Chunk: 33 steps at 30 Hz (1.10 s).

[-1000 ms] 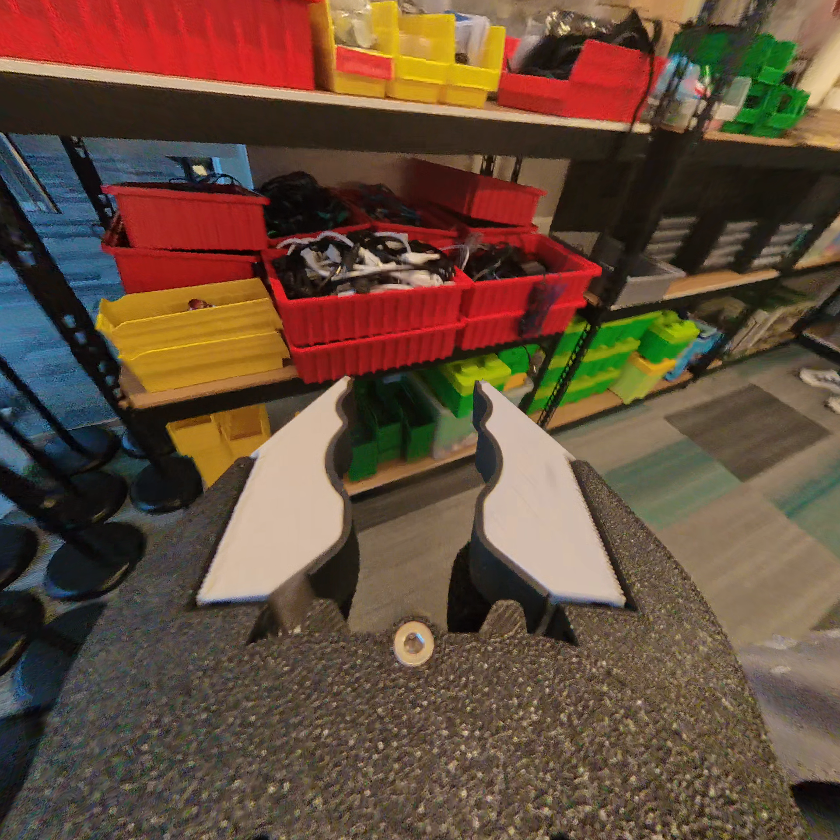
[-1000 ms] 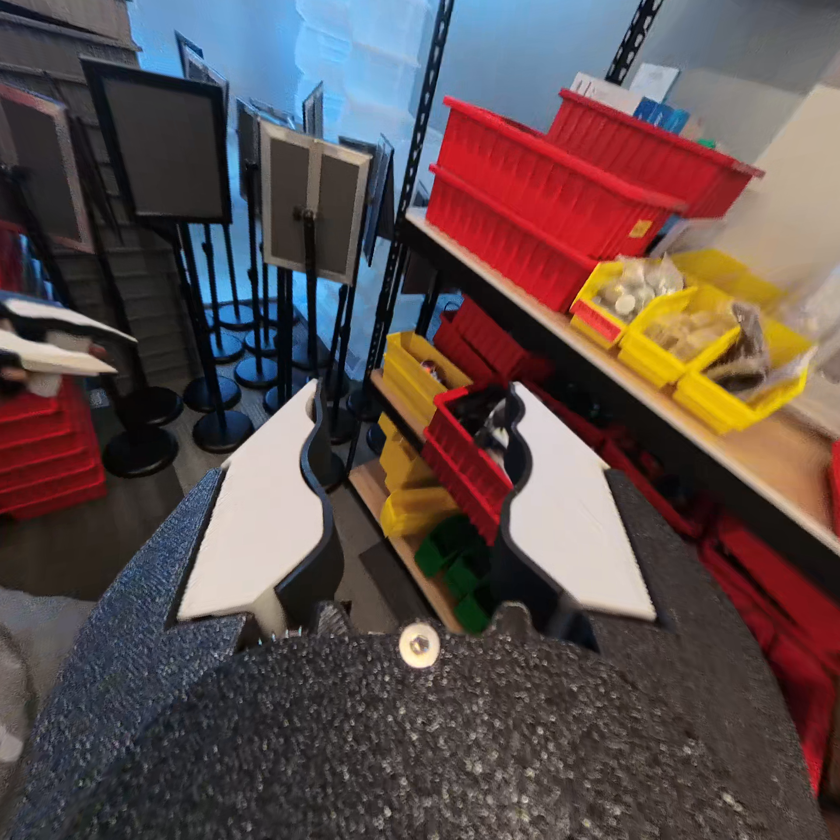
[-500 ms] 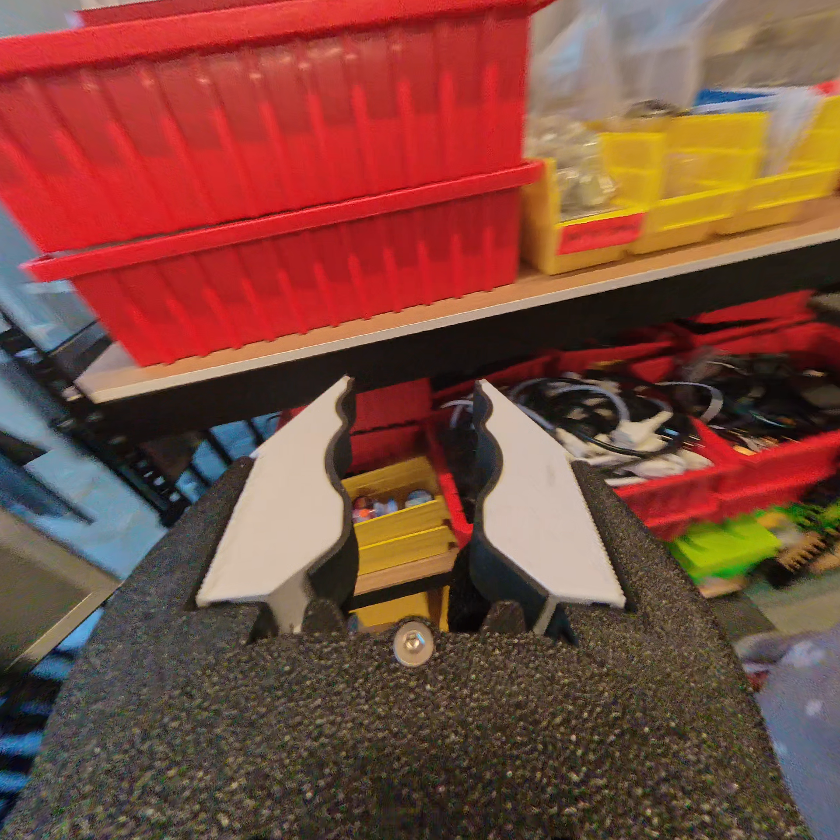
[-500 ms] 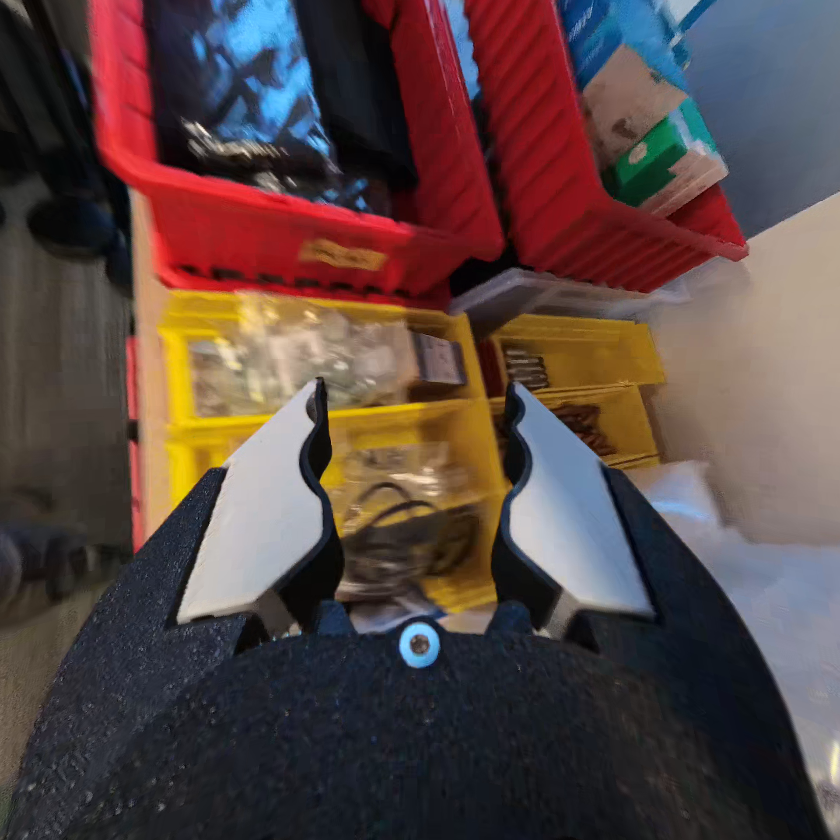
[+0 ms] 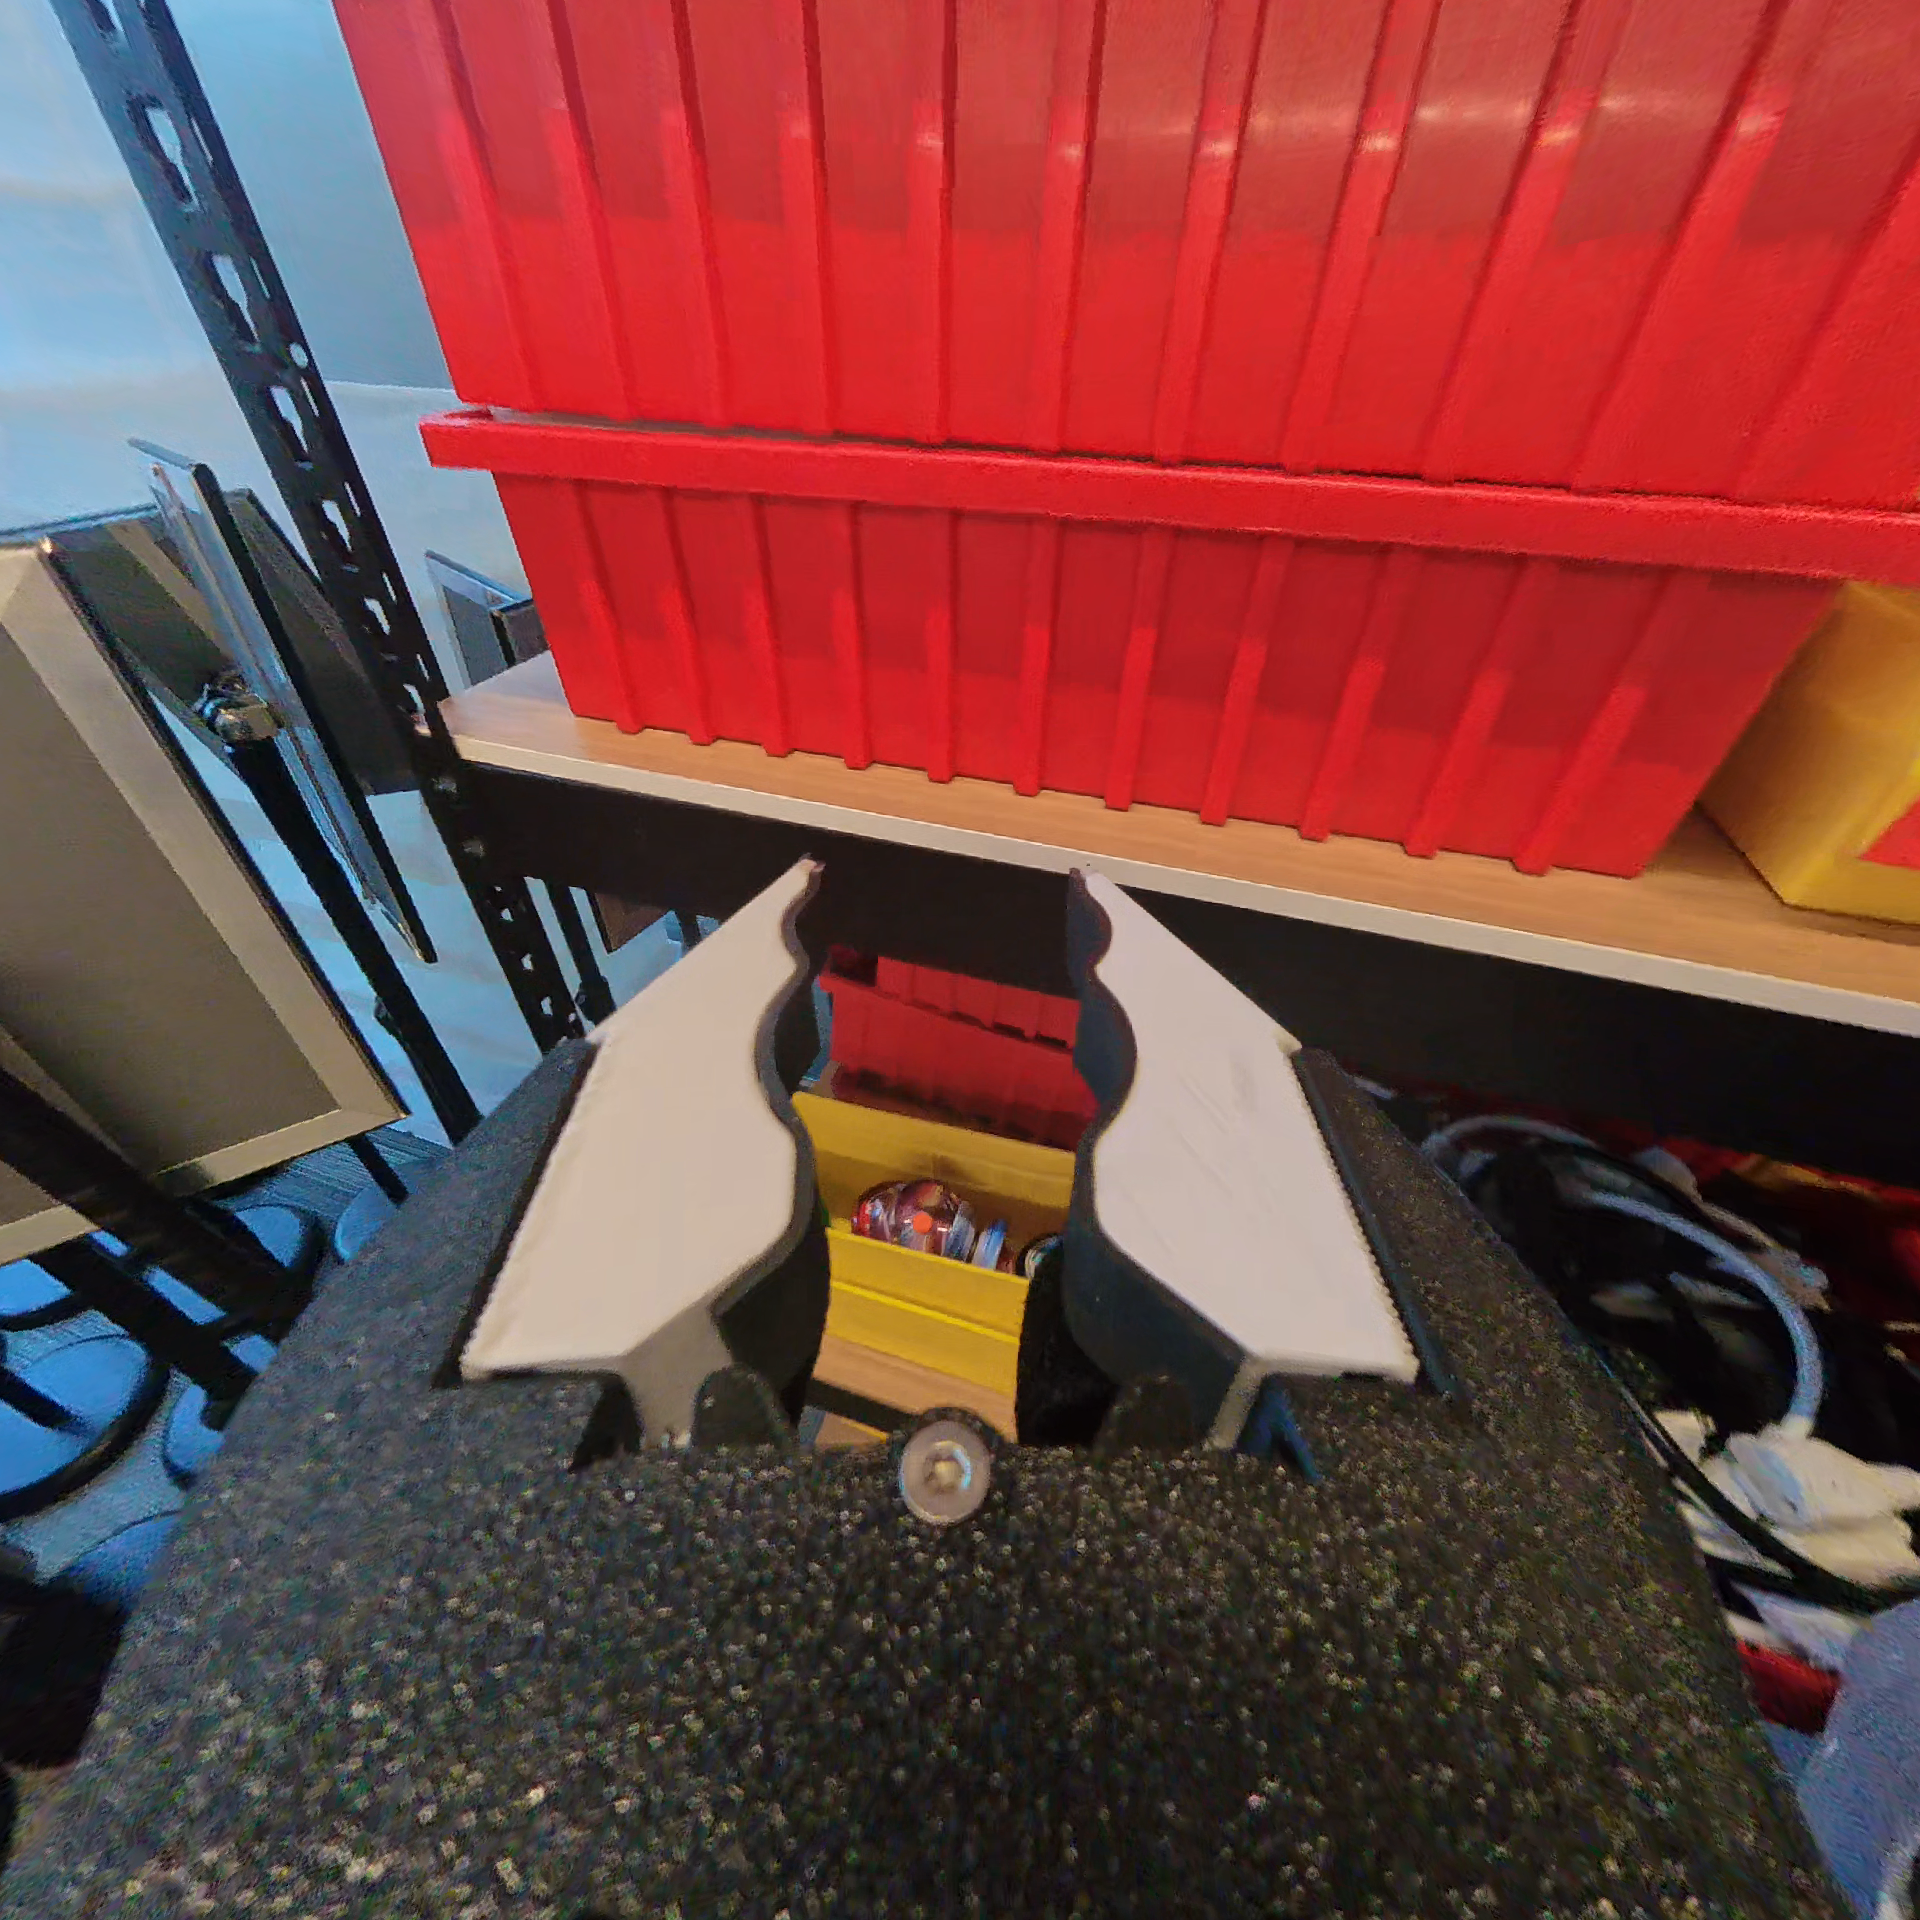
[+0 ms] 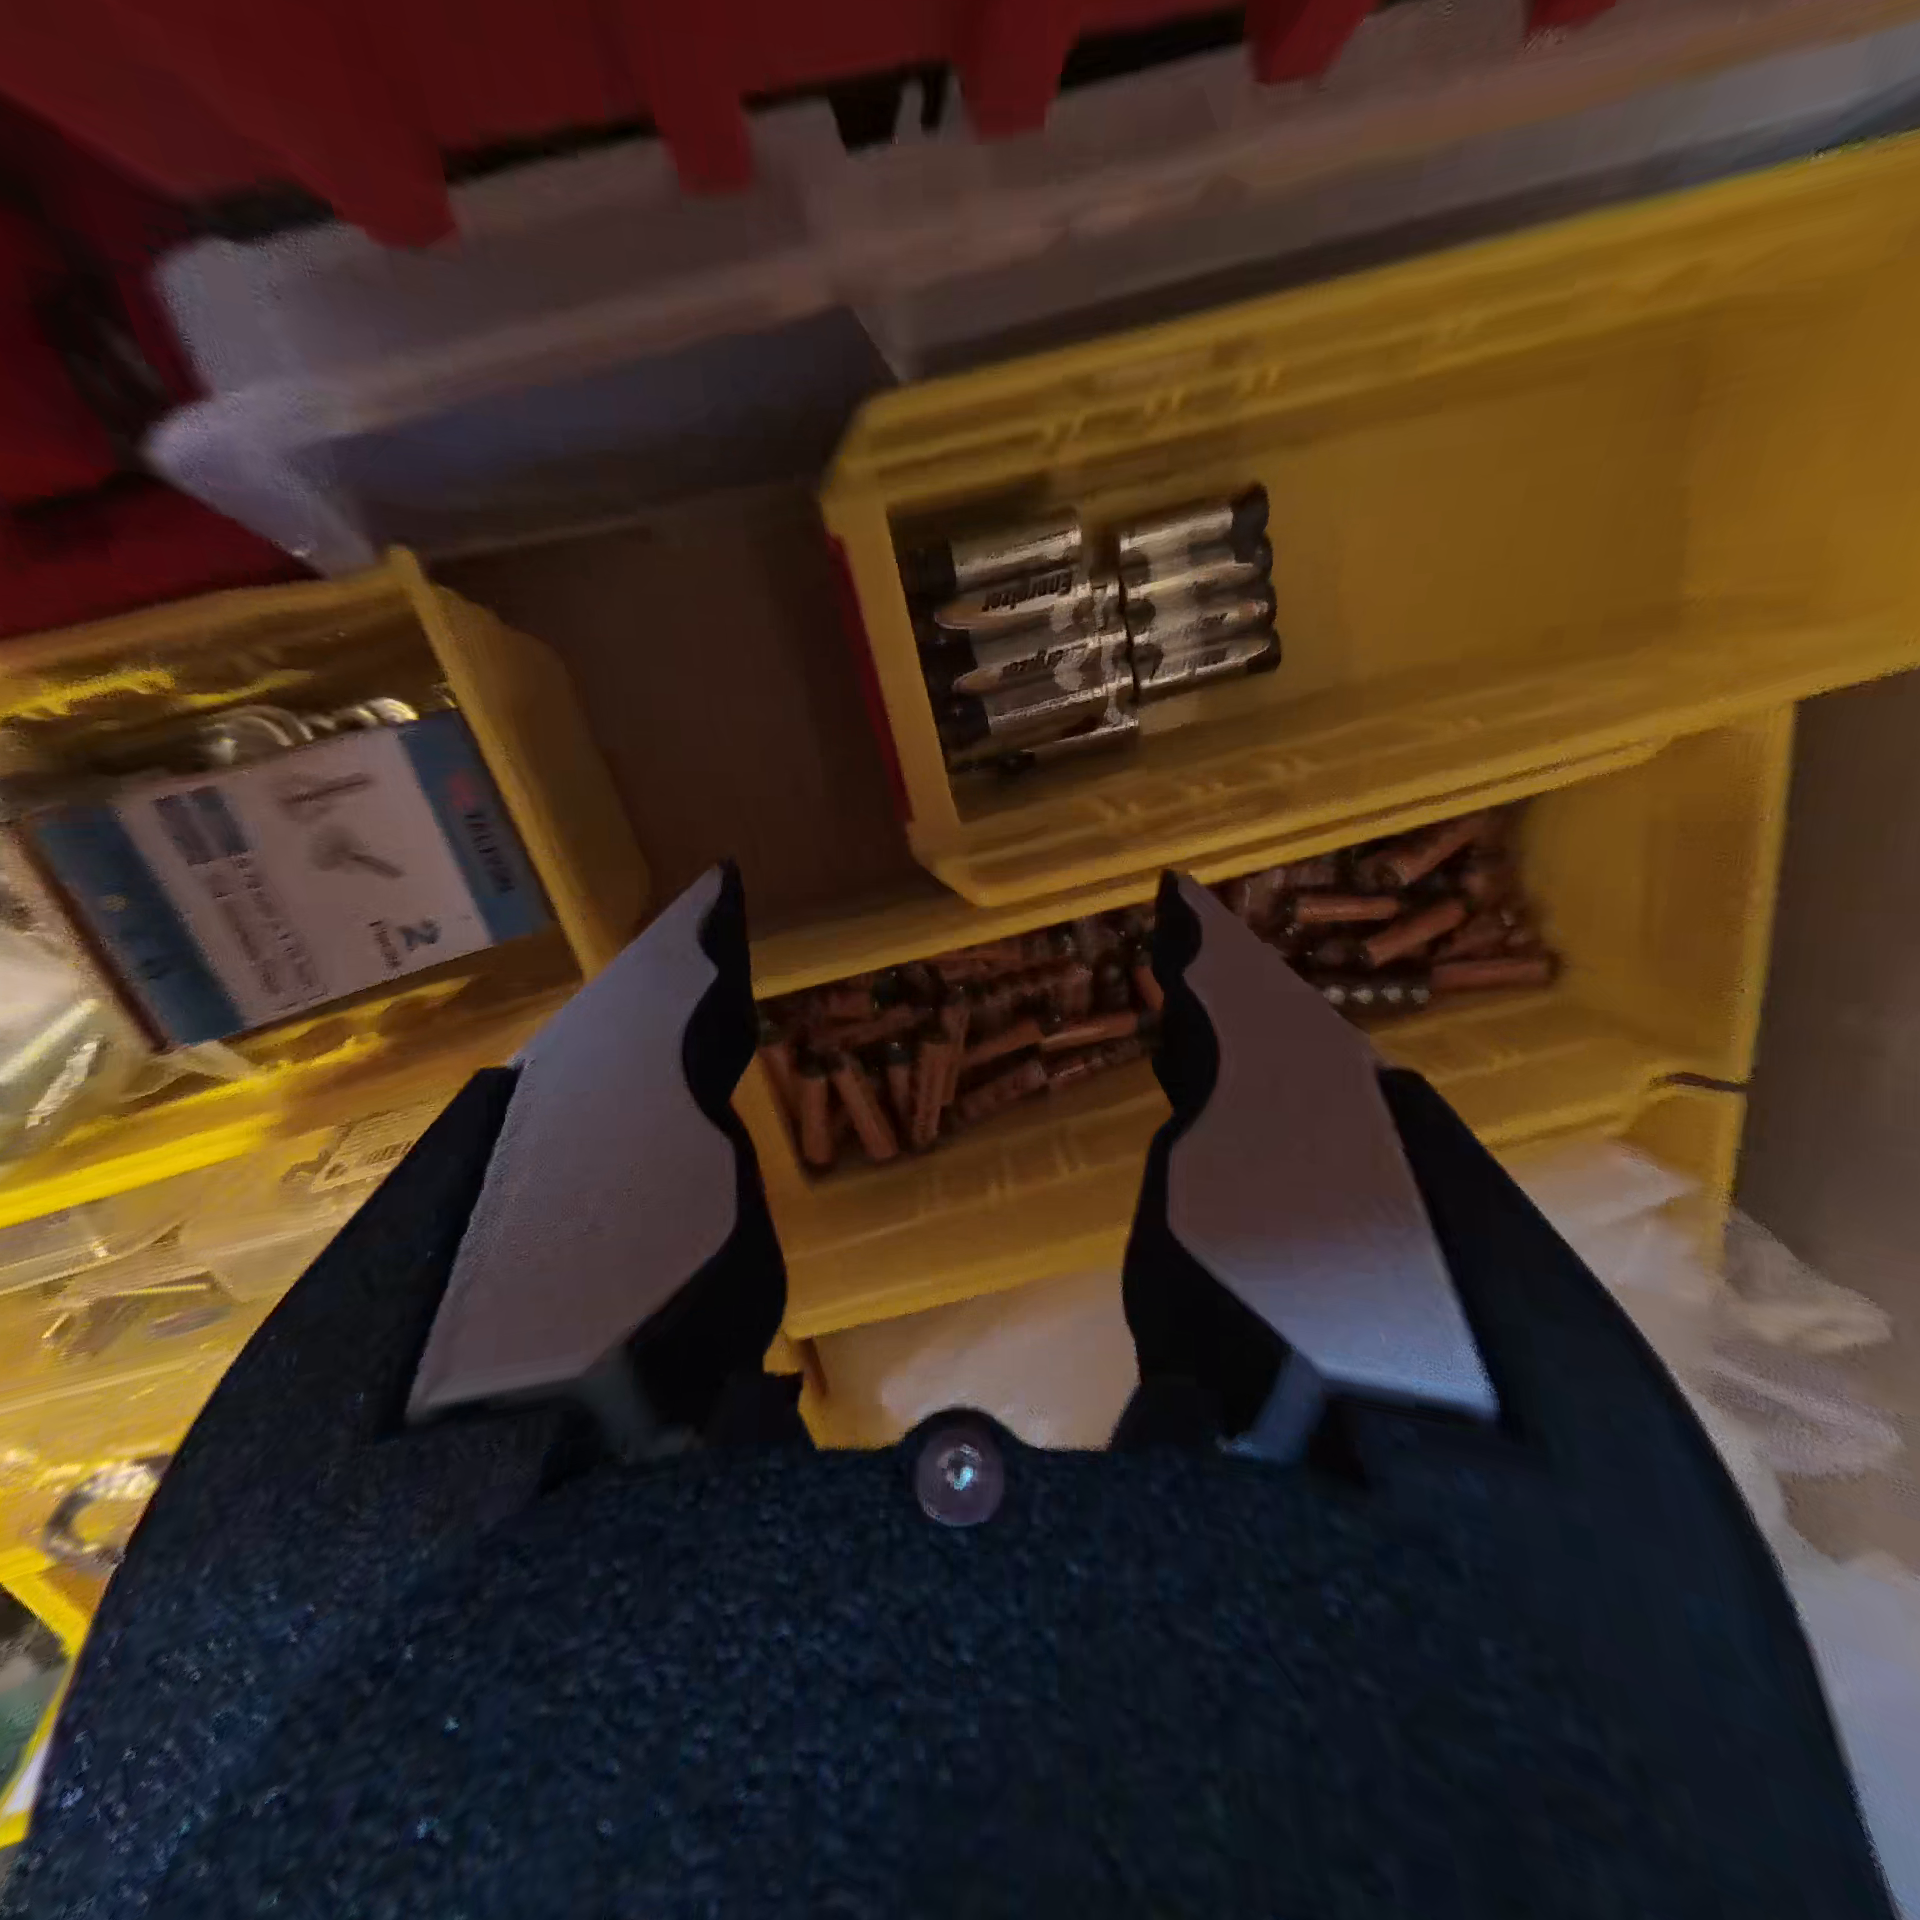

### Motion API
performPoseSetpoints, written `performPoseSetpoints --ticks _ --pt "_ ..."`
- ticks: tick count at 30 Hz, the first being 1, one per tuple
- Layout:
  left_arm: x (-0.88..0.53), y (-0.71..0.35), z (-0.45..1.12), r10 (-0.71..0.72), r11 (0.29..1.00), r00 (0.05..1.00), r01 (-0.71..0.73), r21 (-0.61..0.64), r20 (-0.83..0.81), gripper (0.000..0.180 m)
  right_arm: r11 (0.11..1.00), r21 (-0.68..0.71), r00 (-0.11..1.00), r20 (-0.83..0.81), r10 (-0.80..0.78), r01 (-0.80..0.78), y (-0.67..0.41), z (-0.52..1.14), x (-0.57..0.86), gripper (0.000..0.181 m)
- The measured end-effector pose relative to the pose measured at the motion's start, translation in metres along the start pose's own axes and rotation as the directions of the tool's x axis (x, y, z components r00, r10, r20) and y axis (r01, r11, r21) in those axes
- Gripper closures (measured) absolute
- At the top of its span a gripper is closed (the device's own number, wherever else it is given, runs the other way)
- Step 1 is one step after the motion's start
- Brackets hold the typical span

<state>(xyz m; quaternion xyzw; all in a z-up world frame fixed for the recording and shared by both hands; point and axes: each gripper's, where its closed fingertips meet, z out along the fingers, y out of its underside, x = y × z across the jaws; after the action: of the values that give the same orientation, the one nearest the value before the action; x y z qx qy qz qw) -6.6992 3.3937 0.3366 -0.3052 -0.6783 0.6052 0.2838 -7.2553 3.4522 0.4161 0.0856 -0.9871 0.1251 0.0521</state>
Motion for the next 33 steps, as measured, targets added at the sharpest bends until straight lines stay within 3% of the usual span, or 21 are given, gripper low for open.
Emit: performPoseSetpoints --ticks 3,5,12,16,19,33 --pt "-0.011 0.013 0.016 -0.054 0.998 0.998 0.053 0.017 0.013 0.136 0.998 -0.056 0.999 -0.013 -0.042 0.041 0.001 0.028 0.013 0.116" --pt "-0.019 0.022 0.024 -0.076 0.997 0.997 0.076 0.010 0.021 0.137 0.991 0.025 0.992 -0.001 -0.130 0.130 -0.014 0.038 0.020 0.126" --pt "-0.043 0.052 0.035 -0.107 0.991 0.994 0.108 -0.081 0.013 0.137 0.935 0.160 0.944 0.047 -0.328 0.317 -0.035 0.056 0.025 0.126" --pt "-0.055 0.050 0.037 -0.086 0.991 0.996 0.086 -0.098 0.010 0.137 0.865 -0.006 0.864 0.065 -0.500 0.501 -0.002 0.068 0.030 0.127" --pt "-0.061 0.051 0.033 -0.079 0.991 0.997 0.081 -0.108 0.025 0.137 0.808 -0.041 0.808 0.086 -0.583 0.588 0.002 0.067 0.026 0.130" --pt "-0.040 0.080 0.027 -0.104 0.982 0.993 0.111 -0.155 0.052 0.138 0.760 -0.034 0.743 0.246 -0.623 0.648 0.004 0.080 0.017 0.119"
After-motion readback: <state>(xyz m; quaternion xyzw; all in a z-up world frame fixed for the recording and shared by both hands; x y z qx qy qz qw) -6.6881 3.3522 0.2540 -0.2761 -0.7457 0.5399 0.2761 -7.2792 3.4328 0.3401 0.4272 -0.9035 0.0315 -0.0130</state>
